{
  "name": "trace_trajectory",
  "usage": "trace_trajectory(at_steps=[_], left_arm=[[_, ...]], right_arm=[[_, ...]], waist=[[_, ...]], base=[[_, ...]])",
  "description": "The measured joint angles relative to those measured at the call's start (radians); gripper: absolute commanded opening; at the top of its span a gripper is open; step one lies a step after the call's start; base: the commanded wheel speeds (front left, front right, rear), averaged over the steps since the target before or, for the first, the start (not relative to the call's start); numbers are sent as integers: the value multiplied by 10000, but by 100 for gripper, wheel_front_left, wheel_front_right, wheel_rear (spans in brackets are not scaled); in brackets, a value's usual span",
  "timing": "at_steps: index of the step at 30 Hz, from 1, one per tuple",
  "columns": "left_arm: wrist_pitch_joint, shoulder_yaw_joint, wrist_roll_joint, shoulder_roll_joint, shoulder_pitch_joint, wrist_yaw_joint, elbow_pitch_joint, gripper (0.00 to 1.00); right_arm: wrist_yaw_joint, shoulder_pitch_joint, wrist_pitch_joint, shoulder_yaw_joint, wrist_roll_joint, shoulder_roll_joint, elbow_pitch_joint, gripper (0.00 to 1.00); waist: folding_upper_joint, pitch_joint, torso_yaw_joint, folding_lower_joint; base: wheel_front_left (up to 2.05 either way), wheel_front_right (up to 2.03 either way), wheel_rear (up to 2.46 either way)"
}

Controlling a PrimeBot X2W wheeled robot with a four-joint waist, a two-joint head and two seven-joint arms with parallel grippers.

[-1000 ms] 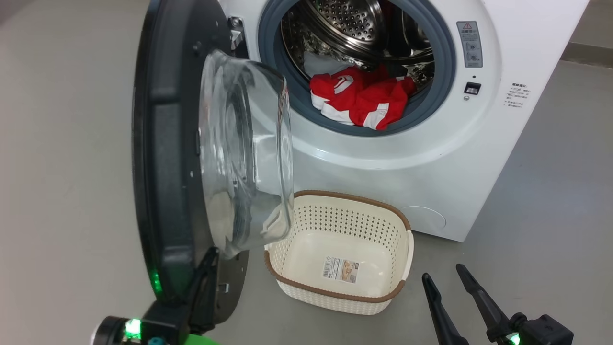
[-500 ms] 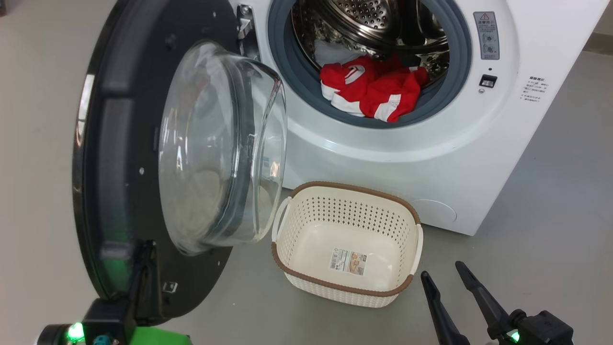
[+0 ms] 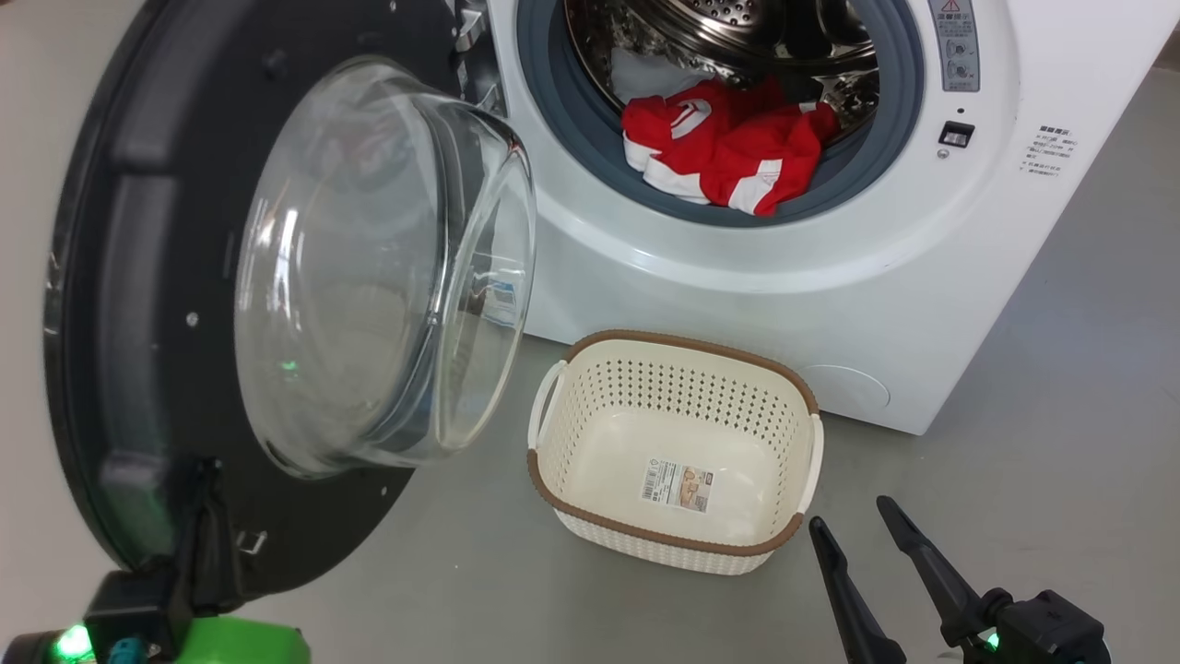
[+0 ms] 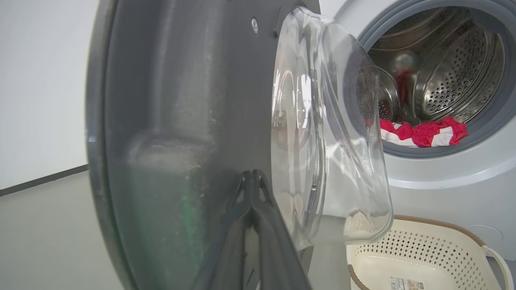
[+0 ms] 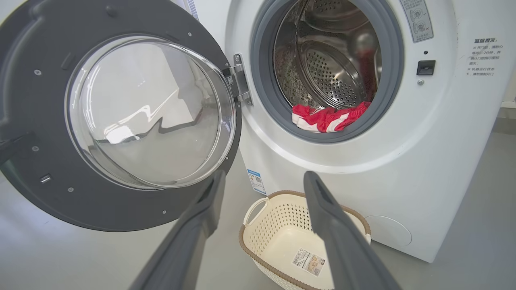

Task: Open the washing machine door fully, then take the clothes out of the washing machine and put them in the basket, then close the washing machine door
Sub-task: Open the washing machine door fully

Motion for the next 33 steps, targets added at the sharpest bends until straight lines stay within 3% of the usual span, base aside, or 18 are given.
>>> trace_trajectory(at_steps=[10,33], left_arm=[[-213,614,-96,464,-529,84,612,0],[-825,1162,-380,951,-1873,50,2635,0]], right_arm=[[0,-4,232,-12,-119,0,-215,100],[0,-7,865,48,-527,-2,-679,100]], waist=[[0,159,42,0],[0,414,65,0]], base=[[0,0,0],[0,0,0]])
